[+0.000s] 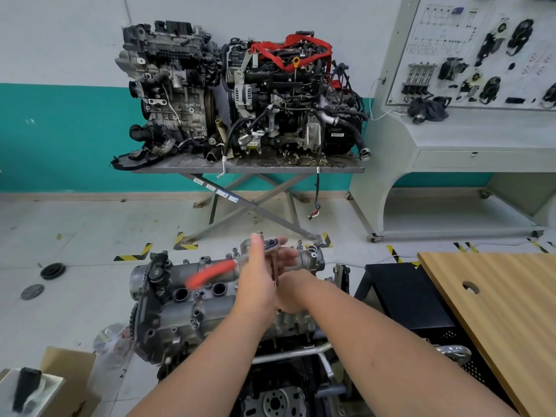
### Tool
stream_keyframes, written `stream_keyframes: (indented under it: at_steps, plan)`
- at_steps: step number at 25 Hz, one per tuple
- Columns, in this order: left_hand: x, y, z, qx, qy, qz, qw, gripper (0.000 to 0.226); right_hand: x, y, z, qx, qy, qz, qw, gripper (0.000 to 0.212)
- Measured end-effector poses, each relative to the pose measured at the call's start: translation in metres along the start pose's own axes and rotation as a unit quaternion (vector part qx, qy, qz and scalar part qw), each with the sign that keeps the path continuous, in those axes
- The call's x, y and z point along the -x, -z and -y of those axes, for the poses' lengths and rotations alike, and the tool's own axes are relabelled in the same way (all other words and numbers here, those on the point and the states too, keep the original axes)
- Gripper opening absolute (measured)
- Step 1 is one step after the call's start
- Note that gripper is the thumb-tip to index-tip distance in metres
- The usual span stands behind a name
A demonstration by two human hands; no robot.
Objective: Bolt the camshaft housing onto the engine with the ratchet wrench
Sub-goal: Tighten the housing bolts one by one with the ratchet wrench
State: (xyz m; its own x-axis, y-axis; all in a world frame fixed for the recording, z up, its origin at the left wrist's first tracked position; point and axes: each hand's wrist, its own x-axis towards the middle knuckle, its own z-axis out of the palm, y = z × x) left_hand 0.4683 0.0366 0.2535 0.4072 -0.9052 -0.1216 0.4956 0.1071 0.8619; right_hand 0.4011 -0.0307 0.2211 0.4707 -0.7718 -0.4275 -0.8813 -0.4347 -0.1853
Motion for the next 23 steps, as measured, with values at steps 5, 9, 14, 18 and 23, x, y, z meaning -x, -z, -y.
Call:
stream_keyframes:
  at_steps: [5, 9, 14, 18, 23]
  plan:
    - [-0.026, 0.003, -0.034, -0.102, 0.129, 0.015, 0.986, 0.025, -0.001, -0.004, -0.003, -0.019, -0.012, -0.002, 1.000, 0.033]
    - [-0.032, 0.000, -0.049, -0.344, 0.135, 0.085, 0.925, 0.028, -0.001, 0.000, -0.006, 0.018, 0.019, 0.044, 0.999, 0.024]
    - [-0.032, -0.008, -0.067, -0.575, 0.007, 0.181, 0.798, 0.042, 0.000, 0.002, -0.007, 0.032, 0.037, 0.045, 0.998, 0.022]
    - [-0.027, -0.015, -0.064, -0.794, -0.183, 0.178, 0.552, 0.033, -0.002, 0.001, -0.008, 0.051, 0.049, 0.045, 0.996, 0.033]
    - [-0.029, 0.012, -0.041, -0.757, -0.422, 0.125, 0.483, 0.039, -0.001, -0.002, -0.004, 0.049, 0.043, 0.046, 0.997, 0.034]
